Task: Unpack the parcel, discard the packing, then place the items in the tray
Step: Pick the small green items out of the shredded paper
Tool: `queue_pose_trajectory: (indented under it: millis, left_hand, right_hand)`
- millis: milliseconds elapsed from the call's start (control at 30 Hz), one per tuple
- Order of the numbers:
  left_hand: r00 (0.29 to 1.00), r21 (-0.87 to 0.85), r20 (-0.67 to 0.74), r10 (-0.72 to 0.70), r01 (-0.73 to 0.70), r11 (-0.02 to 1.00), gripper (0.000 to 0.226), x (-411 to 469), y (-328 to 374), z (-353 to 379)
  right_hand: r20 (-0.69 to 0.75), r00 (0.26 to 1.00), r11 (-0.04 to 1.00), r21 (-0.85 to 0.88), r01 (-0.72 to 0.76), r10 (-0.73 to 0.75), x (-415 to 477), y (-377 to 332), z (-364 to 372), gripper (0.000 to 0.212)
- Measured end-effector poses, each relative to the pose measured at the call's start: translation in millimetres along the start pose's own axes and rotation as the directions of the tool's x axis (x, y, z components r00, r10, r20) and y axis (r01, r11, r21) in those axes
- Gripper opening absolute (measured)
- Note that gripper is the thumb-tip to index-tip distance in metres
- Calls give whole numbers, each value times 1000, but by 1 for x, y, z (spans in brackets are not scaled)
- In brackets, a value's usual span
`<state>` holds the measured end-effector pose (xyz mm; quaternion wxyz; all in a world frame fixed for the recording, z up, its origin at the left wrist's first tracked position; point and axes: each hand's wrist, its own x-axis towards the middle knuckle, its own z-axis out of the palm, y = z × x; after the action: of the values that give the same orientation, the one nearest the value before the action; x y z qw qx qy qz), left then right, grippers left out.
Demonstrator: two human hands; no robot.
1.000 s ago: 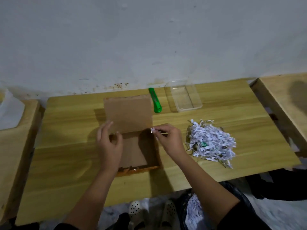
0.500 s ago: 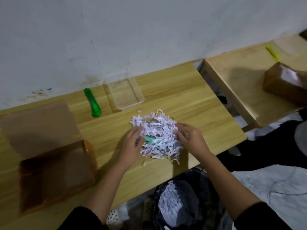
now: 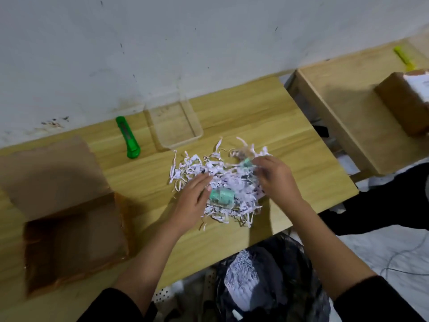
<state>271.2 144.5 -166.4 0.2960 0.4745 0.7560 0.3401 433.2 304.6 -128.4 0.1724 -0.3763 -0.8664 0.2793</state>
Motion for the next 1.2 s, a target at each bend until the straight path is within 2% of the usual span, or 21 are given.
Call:
queue_pose_trajectory:
  millis: [67,200,267,367,500,567,667,733,800,867,1100,1200]
  left_hand:
    - [998,-57,-44,-34,32,998,38,-3,-3,-2]
    - [994,-38,-97,-53,49,998,39,-7,-8,-5]
    - [995,-15,-80,-61,60,998,41,-10,-12,-6]
    - [1000,74,-22,-9,11,997,47,-13,-22,-5]
    - [1000,60,-6,-25,25,998,49,-20,-35,-6]
    - [999,49,-11,-39,39,998,46,-23,-37,-6]
    - [997,1,-22,-69,69,998,45,-25,-37,-6]
    - [995,-27,-21,-96,95,995,49,-26,-37,-7]
    - [994,-34,-17,-104,103,994,50,-27,-37,-8]
    - [993,-26,-26,-113,113,993,50,-26,-35,-8]
    - [990,5,-65,-122,122,993,45,-25,-36,-3]
    - [990,27,-70,-120,122,992,46,-25,-37,-1]
  right_hand:
    - [-40,998,999,-16,-45,45,-2,2,-11,27]
    - [-41,999,1000,7,29,-28,-14,-23,-9,26]
    - [74,992,995,32,97,-99,-23,-41,6,23]
    - [279,929,964,-39,264,-243,-29,-55,36,26]
    - [414,891,943,-178,281,-187,-21,-56,55,47]
    - [449,878,935,-208,287,-169,-17,-55,56,51]
    - [397,906,963,-154,223,-146,-14,-54,51,51]
    - [291,955,998,15,57,-59,-16,-56,43,45]
    - [229,972,976,193,-100,54,-18,-60,32,34]
    - [202,972,942,287,-173,117,-20,-64,22,31]
    - [63,984,884,431,-179,169,-16,-63,5,45]
    - [57,976,866,452,-214,211,-16,-57,10,48]
